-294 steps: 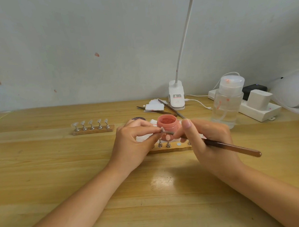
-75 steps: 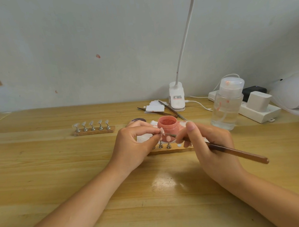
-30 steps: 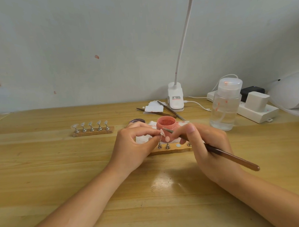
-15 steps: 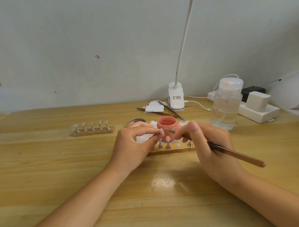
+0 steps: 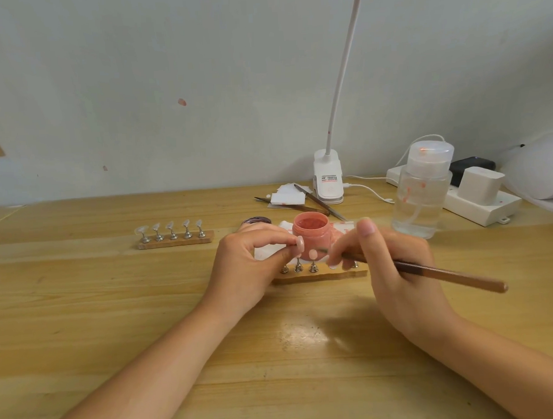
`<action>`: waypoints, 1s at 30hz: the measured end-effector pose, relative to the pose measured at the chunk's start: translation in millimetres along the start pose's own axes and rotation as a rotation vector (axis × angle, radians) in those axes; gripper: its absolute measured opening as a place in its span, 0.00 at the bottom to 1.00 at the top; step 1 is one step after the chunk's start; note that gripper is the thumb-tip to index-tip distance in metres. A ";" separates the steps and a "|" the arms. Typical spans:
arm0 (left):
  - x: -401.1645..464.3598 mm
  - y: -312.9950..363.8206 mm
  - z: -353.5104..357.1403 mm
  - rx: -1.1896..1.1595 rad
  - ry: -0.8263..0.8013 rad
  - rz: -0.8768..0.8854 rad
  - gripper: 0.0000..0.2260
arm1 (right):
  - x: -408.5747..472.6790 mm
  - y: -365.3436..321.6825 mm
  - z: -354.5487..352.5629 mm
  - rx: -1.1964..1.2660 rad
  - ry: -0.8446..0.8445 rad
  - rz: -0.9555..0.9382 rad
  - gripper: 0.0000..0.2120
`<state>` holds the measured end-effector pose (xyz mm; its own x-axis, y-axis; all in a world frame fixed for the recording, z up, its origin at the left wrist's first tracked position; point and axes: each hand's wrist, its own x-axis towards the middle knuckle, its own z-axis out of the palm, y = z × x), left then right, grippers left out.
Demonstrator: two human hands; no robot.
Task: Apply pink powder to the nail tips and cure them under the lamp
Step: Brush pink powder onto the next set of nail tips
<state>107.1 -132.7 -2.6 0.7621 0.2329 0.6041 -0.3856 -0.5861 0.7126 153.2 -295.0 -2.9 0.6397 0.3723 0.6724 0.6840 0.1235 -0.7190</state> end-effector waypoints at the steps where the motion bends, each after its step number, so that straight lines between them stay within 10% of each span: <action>1: -0.1 -0.3 -0.2 0.006 -0.002 0.004 0.08 | 0.8 -0.1 0.3 -0.023 -0.014 -0.025 0.22; 11: 0.1 1.8 -0.7 -0.056 0.004 -0.043 0.06 | 1.8 -2.0 -1.5 0.098 0.072 -0.043 0.22; 19: -0.7 1.0 -0.3 -0.023 0.008 0.015 0.08 | 5.6 2.0 -4.7 -0.281 0.051 -0.104 0.08; 30: -2.0 2.6 1.3 0.134 -0.044 0.101 0.10 | 6.9 9.3 1.4 -0.407 -0.122 -0.206 0.14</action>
<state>105.2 -135.8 -2.5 0.7464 0.1351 0.6517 -0.3908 -0.7037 0.5934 163.5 -290.0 -5.2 0.4470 0.4860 0.7510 0.8898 -0.1552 -0.4292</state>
